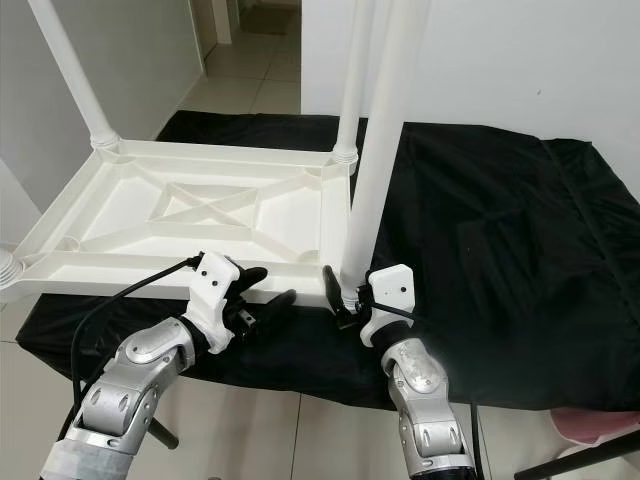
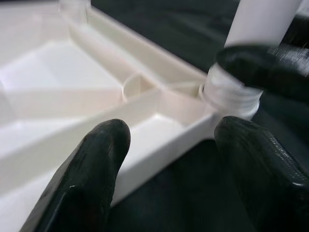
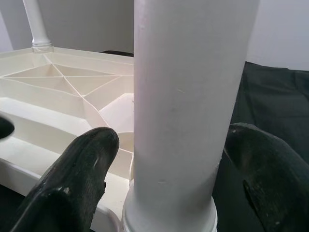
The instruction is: Building children table
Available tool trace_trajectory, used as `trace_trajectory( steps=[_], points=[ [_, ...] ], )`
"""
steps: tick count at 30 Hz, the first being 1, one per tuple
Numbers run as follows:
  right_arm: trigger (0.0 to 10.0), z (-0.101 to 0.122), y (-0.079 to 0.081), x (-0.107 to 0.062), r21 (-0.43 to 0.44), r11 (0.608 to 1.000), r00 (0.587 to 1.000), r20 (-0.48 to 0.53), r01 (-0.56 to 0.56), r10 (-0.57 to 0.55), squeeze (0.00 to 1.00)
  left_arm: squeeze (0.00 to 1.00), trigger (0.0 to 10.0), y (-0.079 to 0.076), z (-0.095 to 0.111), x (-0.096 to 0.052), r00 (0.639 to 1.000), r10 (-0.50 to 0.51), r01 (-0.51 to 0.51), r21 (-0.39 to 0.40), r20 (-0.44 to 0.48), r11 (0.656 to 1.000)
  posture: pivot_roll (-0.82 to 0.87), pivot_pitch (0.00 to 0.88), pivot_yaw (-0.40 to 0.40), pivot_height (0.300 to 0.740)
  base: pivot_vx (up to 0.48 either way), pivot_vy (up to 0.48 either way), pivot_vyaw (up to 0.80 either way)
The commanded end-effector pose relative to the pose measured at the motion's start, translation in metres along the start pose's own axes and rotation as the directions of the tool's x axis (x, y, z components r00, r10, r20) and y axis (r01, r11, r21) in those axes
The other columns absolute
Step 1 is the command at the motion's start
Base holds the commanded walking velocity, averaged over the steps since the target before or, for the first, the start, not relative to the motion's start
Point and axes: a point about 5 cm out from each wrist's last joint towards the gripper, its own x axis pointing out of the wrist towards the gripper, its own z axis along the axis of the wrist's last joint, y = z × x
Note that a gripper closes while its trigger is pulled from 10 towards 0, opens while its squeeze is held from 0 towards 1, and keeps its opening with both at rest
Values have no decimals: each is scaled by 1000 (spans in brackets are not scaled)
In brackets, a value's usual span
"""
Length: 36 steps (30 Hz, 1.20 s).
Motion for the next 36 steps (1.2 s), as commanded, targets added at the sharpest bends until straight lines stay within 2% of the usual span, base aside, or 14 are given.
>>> trace_trajectory(
  steps=[1,4,7,12,16,27,32,36],
  points=[
    [10000,-3,2,-2,-1,1000,1000,-5,2,-2,0,0,10000,9,-5,-2,986,162,-163,-30,-40,986,-50,31,40,740,0,0,0],
    [10000,-5,4,-3,1,1000,1000,-11,10,-10,0,0,10000,9,-7,-2,986,142,-147,-53,-82,988,-50,27,45,740,0,0,0],
    [10000,-7,5,-3,8,1000,1000,-21,22,-22,0,0,10000,8,-3,-2,992,121,-122,-27,-44,992,-53,36,62,740,0,0,0],
    [10000,-6,2,0,6,999,999,-29,32,-32,0,0,10000,5,-5,1,994,99,-99,23,-34,995,-55,26,55,740,0,0,0],
    [10000,-6,1,2,-5,1000,999,-27,24,-24,0,0,10000,5,-4,2,995,97,-96,19,-37,995,-49,18,48,740,0,0,0],
    [10000,-5,-7,15,-73,995,997,-24,-70,69,0,0,10000,1,-3,4,997,73,-73,24,-25,997,-40,20,48,740,0,0,0],
    [10000,-7,-14,26,-108,984,990,-47,-140,136,0,0,10000,0,0,6,999,50,-49,45,-15,998,-40,7,55,740,0,0,0],
    [10000,-9,-14,31,-109,978,983,-58,-180,174,0,0,10000,-1,2,8,999,42,-41,50,-10,998,-38,6,54,740,0,0,0]
  ],
)
